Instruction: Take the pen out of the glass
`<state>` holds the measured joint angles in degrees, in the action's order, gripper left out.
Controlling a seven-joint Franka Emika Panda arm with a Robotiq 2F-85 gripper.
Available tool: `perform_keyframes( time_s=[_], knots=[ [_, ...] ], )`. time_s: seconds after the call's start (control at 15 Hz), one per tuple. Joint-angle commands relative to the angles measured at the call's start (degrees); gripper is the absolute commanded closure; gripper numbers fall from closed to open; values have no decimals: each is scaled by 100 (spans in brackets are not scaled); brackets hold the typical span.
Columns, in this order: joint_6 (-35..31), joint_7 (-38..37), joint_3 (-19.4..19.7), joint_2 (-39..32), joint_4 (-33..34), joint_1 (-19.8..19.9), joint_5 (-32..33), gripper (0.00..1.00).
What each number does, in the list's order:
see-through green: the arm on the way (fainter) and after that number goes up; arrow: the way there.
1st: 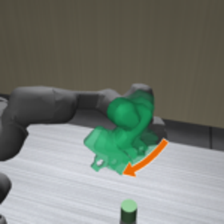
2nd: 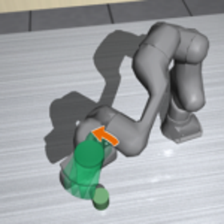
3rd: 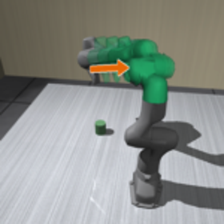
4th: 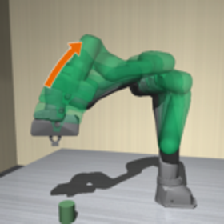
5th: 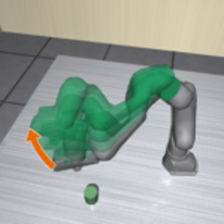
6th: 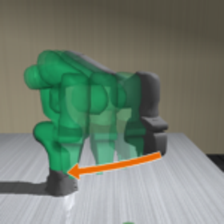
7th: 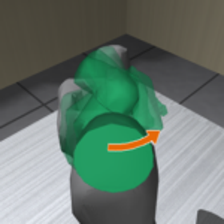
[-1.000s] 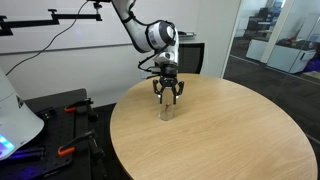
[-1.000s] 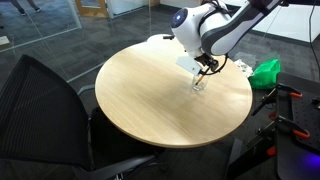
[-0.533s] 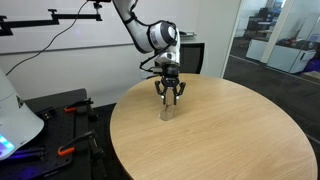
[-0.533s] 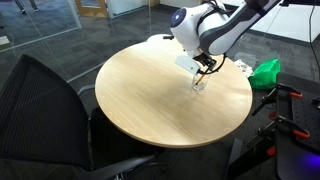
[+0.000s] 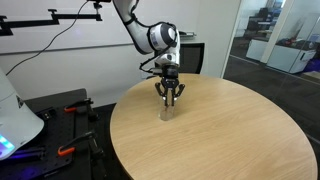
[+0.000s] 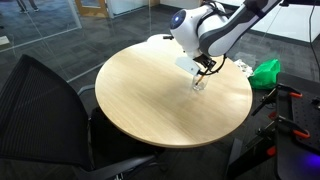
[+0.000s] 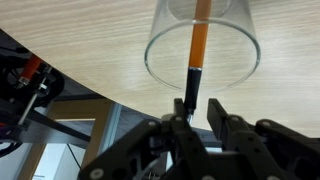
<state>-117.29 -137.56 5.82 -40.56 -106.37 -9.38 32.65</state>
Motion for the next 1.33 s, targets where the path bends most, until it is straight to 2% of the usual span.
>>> perform_keyframes(
  time_s=[0.0,0.4,0.67,1.27],
  knots=[
    [41,191,73,-37,102,-43,-99,99],
    [83,155,69,43,74,-104,-73,97],
    [334,0,87,245,-22,-280,-31,97],
    [1767,-375,-32,1251,-417,-685,257,97]
  ],
)
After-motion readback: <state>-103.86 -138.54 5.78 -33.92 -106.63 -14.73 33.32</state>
